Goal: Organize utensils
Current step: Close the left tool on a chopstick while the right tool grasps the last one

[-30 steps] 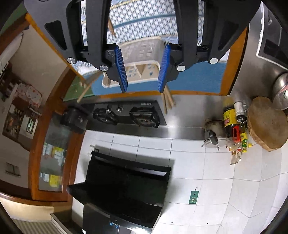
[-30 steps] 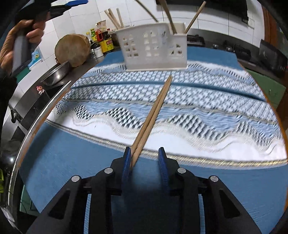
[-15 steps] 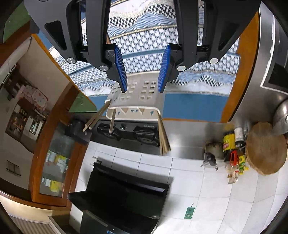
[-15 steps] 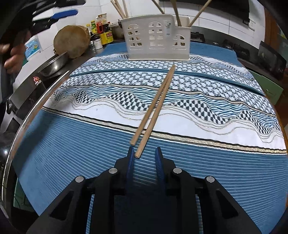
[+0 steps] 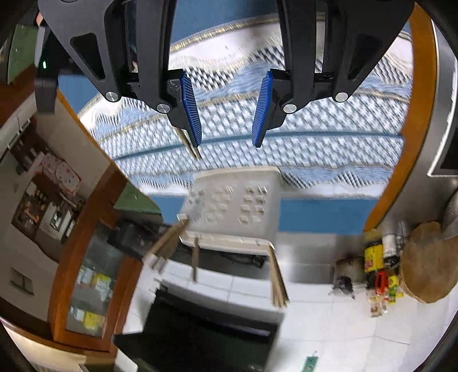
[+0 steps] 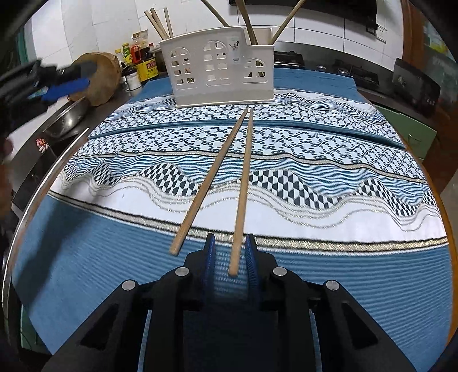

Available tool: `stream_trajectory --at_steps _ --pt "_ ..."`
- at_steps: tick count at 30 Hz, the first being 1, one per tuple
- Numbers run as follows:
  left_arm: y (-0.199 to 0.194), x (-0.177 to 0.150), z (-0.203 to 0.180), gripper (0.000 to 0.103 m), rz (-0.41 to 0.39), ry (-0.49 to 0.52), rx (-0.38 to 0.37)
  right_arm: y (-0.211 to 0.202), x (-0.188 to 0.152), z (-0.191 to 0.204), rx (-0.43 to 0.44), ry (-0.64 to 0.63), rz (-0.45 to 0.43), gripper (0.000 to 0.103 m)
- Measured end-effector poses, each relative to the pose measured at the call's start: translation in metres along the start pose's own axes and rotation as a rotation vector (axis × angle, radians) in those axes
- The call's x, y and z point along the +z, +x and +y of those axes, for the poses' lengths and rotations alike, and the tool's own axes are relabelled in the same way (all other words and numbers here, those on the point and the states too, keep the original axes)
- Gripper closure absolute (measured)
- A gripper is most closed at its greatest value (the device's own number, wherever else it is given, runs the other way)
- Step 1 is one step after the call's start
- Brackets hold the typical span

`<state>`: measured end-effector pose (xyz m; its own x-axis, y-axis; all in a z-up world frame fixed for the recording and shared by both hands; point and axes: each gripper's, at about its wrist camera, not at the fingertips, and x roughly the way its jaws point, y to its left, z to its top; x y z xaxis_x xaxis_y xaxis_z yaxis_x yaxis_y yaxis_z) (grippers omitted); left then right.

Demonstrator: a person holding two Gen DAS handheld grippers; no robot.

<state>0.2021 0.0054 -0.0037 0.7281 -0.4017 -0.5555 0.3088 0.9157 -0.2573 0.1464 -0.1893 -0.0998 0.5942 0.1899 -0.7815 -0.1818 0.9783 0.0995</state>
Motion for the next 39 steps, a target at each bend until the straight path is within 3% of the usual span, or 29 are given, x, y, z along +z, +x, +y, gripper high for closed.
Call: stream_trajectory --at_steps 2,5,17,25,31,39 --pt "0.003 -0.012 -0.006 0.066 0.023 -0.001 -0.015 0.002 0.001 0.001 -0.013 -0.006 -0.005 0.084" --pt "0.01 -0.029 -0.018 0.066 0.068 0.02 -0.032 0.001 0.001 -0.003 -0.029 -0.008 -0.009 0.095" --pt "0.055 -0.079 -0.075 0.068 0.226 0.077 -0.127 -0.034 0.006 -0.028 0.002 0.032 -0.093 0.096" --pt "0.08 -0.087 -0.089 0.083 0.283 0.077 -0.074 -0.061 0.015 -0.033 0.021 0.031 -0.167 0.096" --pt "0.089 -0.091 -0.097 0.092 0.29 0.109 0.02 -0.069 0.017 -0.038 0.028 0.028 -0.188 0.096" --pt "0.093 -0.087 -0.1 0.094 0.296 0.121 0.051 -0.081 0.025 -0.035 0.03 0.008 -0.217 0.096"
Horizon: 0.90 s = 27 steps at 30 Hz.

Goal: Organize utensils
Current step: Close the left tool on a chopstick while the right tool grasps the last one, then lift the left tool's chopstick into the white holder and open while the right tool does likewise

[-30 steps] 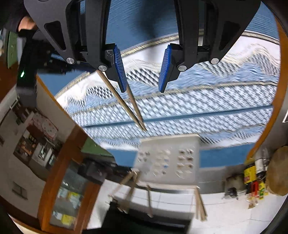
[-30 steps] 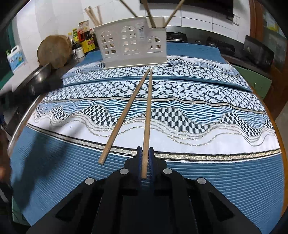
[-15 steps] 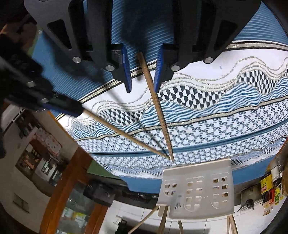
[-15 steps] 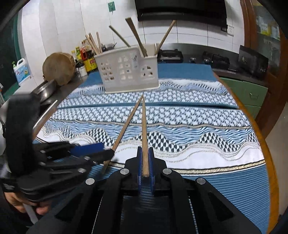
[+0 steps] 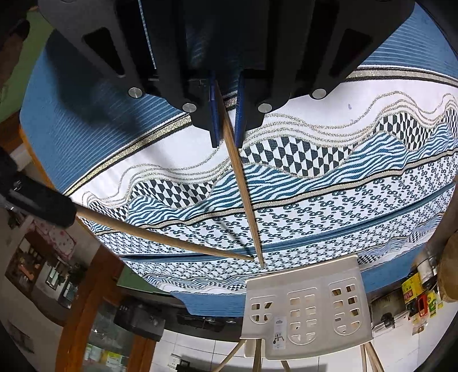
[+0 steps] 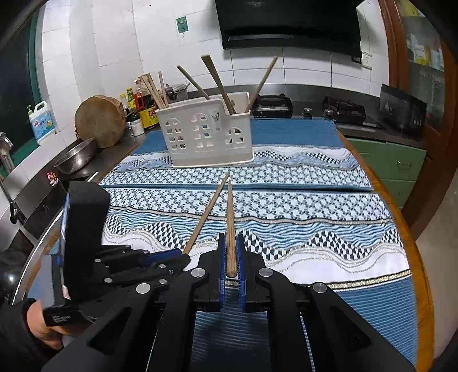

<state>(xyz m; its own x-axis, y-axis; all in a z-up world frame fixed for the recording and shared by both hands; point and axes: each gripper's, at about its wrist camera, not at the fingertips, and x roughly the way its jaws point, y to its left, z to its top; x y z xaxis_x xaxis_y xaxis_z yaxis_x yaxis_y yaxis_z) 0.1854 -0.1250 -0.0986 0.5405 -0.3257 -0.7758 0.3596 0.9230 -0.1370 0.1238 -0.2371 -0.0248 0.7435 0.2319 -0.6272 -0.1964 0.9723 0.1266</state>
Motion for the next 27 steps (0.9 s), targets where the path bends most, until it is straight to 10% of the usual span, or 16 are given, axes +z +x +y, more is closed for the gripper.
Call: stream_trajectory --at_steps 27 --pt "-0.106 0.059 0.074 0.098 -0.334 0.015 0.046 -0.007 0.114 0.012 0.036 -0.137 -0.068 0.096"
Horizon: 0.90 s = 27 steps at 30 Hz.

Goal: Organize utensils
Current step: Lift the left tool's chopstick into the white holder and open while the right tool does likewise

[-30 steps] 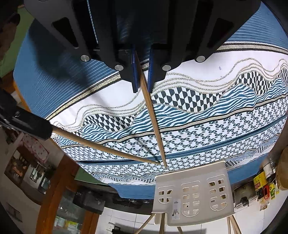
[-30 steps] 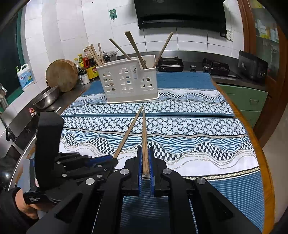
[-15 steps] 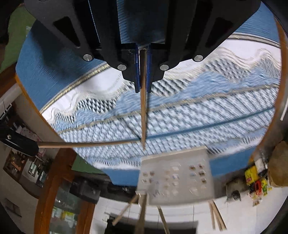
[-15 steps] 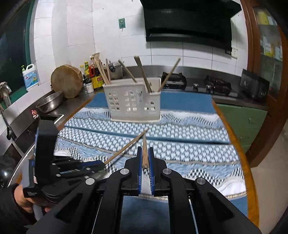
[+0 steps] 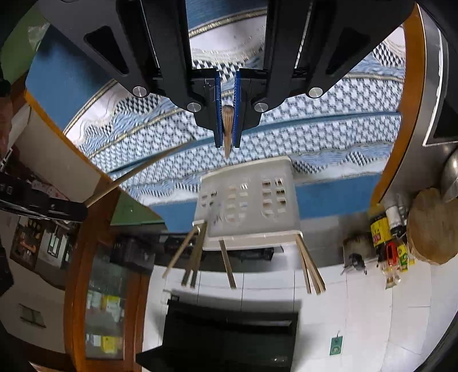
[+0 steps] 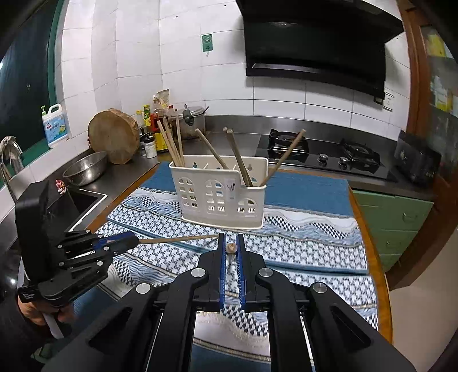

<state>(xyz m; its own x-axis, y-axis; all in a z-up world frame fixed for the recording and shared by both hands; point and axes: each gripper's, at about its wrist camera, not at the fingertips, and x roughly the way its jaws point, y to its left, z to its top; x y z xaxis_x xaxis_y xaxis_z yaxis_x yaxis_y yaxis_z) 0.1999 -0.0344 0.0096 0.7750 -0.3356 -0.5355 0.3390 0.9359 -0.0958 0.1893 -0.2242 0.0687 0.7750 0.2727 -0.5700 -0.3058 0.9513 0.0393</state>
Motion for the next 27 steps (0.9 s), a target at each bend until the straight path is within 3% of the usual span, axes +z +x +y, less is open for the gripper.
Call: stream_trajectory --at_steps 7,18,27 --pt "-0.001 0.027 0.006 0.098 -0.034 0.015 -0.009 0.003 0.051 -0.005 0.011 -0.018 -0.024 0.096" --pt "-0.006 0.084 0.028 0.098 -0.059 0.025 -0.017 0.004 0.165 -0.012 -0.065 -0.071 -0.133 0.096" --pt "-0.034 0.135 0.039 0.098 -0.144 0.066 0.014 0.042 0.211 -0.016 -0.101 -0.047 -0.174 0.096"
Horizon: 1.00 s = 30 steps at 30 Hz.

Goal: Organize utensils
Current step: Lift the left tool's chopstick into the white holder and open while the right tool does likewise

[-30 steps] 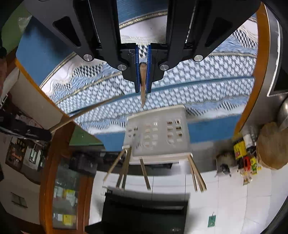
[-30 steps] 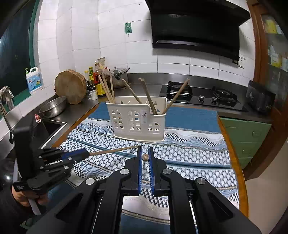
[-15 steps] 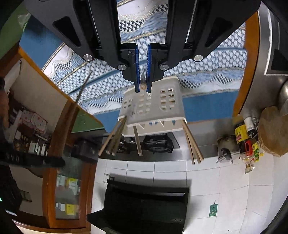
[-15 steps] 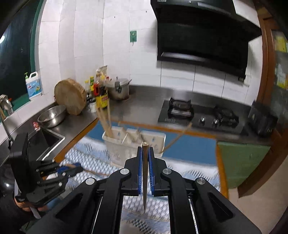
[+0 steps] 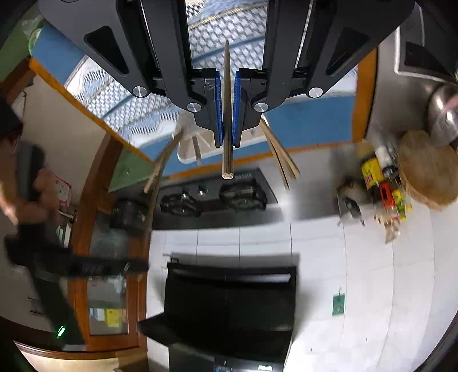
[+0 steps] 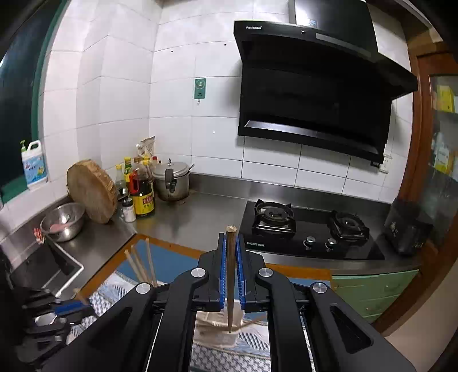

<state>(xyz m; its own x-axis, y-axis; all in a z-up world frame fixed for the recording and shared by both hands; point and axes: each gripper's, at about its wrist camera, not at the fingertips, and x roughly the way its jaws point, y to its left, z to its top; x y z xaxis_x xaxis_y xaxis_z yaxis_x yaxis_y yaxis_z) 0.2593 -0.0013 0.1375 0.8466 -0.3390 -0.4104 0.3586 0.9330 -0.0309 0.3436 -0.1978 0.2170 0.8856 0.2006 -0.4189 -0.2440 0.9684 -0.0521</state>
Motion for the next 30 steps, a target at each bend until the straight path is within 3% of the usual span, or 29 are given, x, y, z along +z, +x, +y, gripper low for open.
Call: stream_trajectory --at_steps 8,14,20,25,27,30 --pt "-0.017 0.06 0.008 0.098 -0.136 0.016 0.034 0.045 -0.023 -0.001 -0.015 -0.011 0.044 0.096" --pt "-0.001 0.087 0.012 0.098 -0.194 -0.001 0.052 0.07 -0.042 -0.007 -0.011 -0.013 0.098 0.096" --pt "0.031 0.083 0.019 0.098 -0.198 -0.048 0.056 0.08 -0.063 -0.011 0.0 -0.023 0.14 0.095" --pt "0.059 0.069 0.027 0.098 -0.167 -0.102 0.041 0.074 -0.071 -0.016 0.003 -0.023 0.133 0.085" --pt "0.069 0.062 0.029 0.098 -0.148 -0.12 0.03 0.071 -0.075 -0.019 0.01 -0.014 0.127 0.074" --pt "0.081 0.052 0.032 0.098 -0.119 -0.136 0.022 0.066 -0.082 -0.018 0.018 -0.02 0.127 0.071"
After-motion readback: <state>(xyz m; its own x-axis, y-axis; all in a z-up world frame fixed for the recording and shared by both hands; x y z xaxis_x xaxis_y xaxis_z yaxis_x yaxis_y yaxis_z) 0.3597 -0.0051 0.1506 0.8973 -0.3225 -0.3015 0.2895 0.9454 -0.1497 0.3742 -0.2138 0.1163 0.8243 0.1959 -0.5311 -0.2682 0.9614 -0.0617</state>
